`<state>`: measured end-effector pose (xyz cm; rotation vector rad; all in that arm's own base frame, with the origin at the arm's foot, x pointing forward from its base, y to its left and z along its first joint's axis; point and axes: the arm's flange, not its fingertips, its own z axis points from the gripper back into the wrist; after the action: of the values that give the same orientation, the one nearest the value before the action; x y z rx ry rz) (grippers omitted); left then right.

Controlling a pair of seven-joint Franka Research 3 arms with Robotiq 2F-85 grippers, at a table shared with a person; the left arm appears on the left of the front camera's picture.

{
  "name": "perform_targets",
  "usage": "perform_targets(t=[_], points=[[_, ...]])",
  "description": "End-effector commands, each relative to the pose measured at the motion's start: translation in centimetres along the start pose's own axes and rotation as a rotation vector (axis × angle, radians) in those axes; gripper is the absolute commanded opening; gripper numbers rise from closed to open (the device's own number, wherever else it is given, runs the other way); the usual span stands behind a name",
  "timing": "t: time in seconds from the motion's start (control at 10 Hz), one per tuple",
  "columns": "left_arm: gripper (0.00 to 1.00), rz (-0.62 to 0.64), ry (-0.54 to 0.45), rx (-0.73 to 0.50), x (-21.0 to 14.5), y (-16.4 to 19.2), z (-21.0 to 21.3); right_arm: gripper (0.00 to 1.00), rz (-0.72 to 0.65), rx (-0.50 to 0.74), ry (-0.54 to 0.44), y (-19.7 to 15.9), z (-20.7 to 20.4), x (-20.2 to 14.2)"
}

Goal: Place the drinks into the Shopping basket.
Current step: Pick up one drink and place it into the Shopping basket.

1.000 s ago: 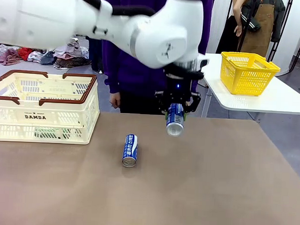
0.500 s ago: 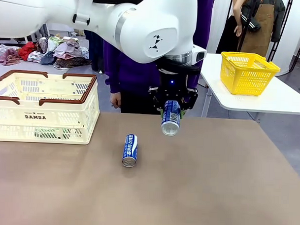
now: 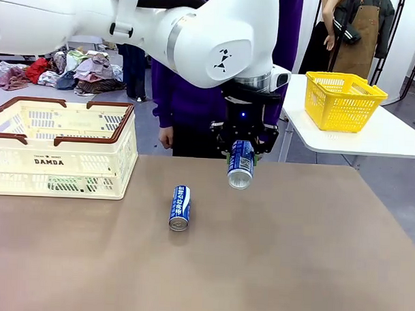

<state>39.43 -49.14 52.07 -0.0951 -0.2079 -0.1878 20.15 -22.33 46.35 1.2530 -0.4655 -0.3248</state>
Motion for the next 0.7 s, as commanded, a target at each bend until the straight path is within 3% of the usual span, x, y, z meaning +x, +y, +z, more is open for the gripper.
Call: perform_targets(t=[0.0, 0.3, 0.4, 0.6], points=[[0.00, 0.134, -0.104, 0.017, 3.4, 4.2, 3.2, 1.00, 0.027, 0.026, -0.010, 0.0, 0.0, 0.2], [0.00, 0.295, -0.189, -0.048, 9.3, 17.4, 9.6, 1.00, 0.027, 0.026, -0.010, 0.0, 0.0, 0.2], [0.00, 0.227, -0.162, -0.074, 10.6, 22.4, 10.6, 1.00, 0.027, 0.026, -0.010, 0.0, 0.0, 0.2], [0.00, 0.248, -0.152, 0.015, 12.3, 31.7, 11.4, 1.00, 0.027, 0.026, -0.010, 0.0, 0.0, 0.2]])
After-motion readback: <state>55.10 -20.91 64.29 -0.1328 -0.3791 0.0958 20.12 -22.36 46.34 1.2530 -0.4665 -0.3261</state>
